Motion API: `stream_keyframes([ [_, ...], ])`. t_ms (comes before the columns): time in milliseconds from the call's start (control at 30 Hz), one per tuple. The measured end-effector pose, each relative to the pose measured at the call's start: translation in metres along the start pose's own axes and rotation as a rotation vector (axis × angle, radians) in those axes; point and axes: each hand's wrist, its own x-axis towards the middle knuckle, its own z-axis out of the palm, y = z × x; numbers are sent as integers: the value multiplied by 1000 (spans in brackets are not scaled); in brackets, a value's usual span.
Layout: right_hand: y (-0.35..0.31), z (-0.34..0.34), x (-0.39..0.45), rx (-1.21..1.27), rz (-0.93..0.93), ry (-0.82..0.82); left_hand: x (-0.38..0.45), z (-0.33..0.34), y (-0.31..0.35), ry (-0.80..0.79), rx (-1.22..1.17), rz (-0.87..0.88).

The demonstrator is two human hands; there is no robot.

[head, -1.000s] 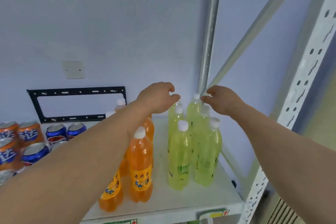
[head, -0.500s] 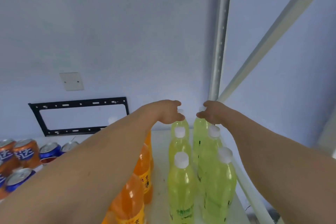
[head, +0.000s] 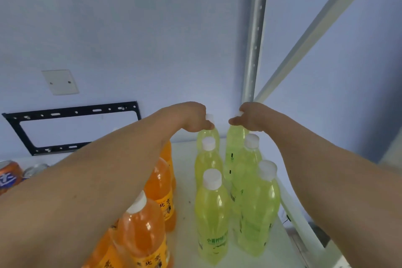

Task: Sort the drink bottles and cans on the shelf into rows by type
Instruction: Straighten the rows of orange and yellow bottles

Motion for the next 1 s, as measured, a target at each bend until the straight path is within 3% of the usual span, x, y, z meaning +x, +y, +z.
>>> stream_keyframes([
  [133, 5, -11, -32, 77, -59, 123, -30, -15, 7, 26, 20, 84],
  [300, 15, -6, -78, -52, -96, -30, -57, -9, 13, -180, 33, 122],
  [600, 19, -1, -84, -90, -88, -27, -66, 0, 19, -121, 111, 118],
  [700, 24, 3, -91, 74, -65, -12, -80, -6, 20, -88, 98, 68],
  [767, 31, 7, -101, 299, -59, 102, -95, -5, 24, 45, -38, 23],
  [900, 40, 24, -130, 533, -119, 427, -138, 36, 50, 386, -625, -10],
  [1000, 44, 59, -153, 808, -182, 519, -160, 88, 75, 566, -983, -25],
])
